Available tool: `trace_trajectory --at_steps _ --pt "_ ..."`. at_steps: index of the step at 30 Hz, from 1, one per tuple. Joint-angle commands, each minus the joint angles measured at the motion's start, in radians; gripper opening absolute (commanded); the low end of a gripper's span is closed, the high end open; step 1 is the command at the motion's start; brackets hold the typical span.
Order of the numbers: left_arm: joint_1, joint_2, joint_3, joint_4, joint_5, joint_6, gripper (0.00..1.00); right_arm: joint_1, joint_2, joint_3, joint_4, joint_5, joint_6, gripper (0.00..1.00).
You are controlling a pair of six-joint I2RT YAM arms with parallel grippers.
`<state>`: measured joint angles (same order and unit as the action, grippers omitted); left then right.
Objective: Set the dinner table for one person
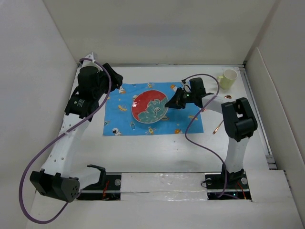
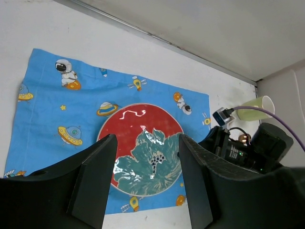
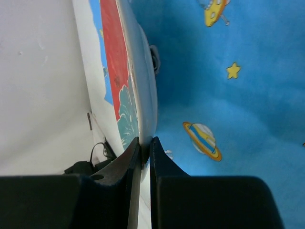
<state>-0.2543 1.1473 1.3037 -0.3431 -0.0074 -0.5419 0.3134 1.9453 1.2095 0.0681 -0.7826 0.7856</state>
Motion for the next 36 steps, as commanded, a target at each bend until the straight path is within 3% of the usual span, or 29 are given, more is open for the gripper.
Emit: trace_trajectory --at_steps 1,6,8,10,11,12,15,17,19,23,25,26,27,28,29,30,32,33,35,36 --pt "-0.003 -0.003 -0.011 0.070 0.037 0.022 0.51 -0.004 -0.005 0.104 0.154 -0.077 0.053 0.00" --pt "-0.003 -0.012 -0.044 0.073 0.037 0.030 0.51 -0.014 0.033 0.133 0.145 -0.058 0.044 0.00" --pt "-0.003 -0.018 -0.058 0.070 0.024 0.033 0.51 -0.014 0.053 0.142 0.069 -0.038 0.009 0.02" --pt "-0.003 -0.027 -0.069 0.067 0.021 0.034 0.51 -0.014 0.055 0.131 -0.002 0.002 -0.045 0.10" --pt "-0.003 -0.034 -0.086 0.066 0.018 0.036 0.51 -0.014 0.049 0.108 -0.022 0.031 -0.064 0.23" --pt "-0.003 -0.035 -0.086 0.065 0.018 0.036 0.51 -0.014 0.040 0.108 -0.022 0.031 -0.069 0.23" --pt "-0.003 -0.041 -0.106 0.064 0.017 0.039 0.51 -0.014 0.018 0.081 -0.059 0.063 -0.110 0.41" --pt "-0.003 -0.044 -0.118 0.065 0.018 0.039 0.51 -0.014 0.020 0.128 -0.195 0.104 -0.164 0.50" --pt "-0.003 -0.047 -0.124 0.069 0.017 0.043 0.51 -0.023 0.018 0.180 -0.340 0.182 -0.255 0.52" --pt "-0.003 -0.047 -0.123 0.070 -0.017 0.059 0.51 -0.066 -0.035 0.269 -0.458 0.315 -0.333 0.51" --pt "-0.003 -0.043 -0.121 0.069 -0.023 0.074 0.50 -0.115 -0.068 0.323 -0.484 0.368 -0.344 0.46" --pt "-0.003 -0.040 -0.119 0.059 -0.032 0.094 0.49 -0.134 -0.075 0.341 -0.485 0.388 -0.345 0.18" --pt "-0.003 -0.037 -0.116 0.053 -0.040 0.106 0.47 -0.173 -0.085 0.375 -0.485 0.419 -0.341 0.03" --pt "-0.003 -0.031 -0.118 0.044 -0.046 0.120 0.45 -0.194 -0.091 0.393 -0.485 0.493 -0.339 0.00" --pt "-0.003 -0.028 -0.116 0.021 -0.058 0.143 0.38 -0.215 -0.100 0.412 -0.488 0.541 -0.339 0.00" --pt "-0.003 -0.026 -0.116 0.012 -0.065 0.155 0.24 -0.236 -0.106 0.438 -0.490 0.596 -0.338 0.00" --pt "-0.003 -0.031 -0.135 -0.002 -0.072 0.171 0.06 -0.312 -0.105 0.470 -0.507 0.716 -0.329 0.00" --pt "-0.003 -0.041 -0.148 -0.005 -0.081 0.184 0.00 -0.383 -0.102 0.502 -0.516 0.843 -0.306 0.00" --pt "-0.003 -0.046 -0.170 -0.001 -0.085 0.186 0.00 -0.407 -0.095 0.512 -0.516 0.867 -0.299 0.02" --pt "-0.003 -0.055 -0.181 0.004 -0.085 0.189 0.00 -0.425 -0.088 0.522 -0.521 0.893 -0.296 0.09"
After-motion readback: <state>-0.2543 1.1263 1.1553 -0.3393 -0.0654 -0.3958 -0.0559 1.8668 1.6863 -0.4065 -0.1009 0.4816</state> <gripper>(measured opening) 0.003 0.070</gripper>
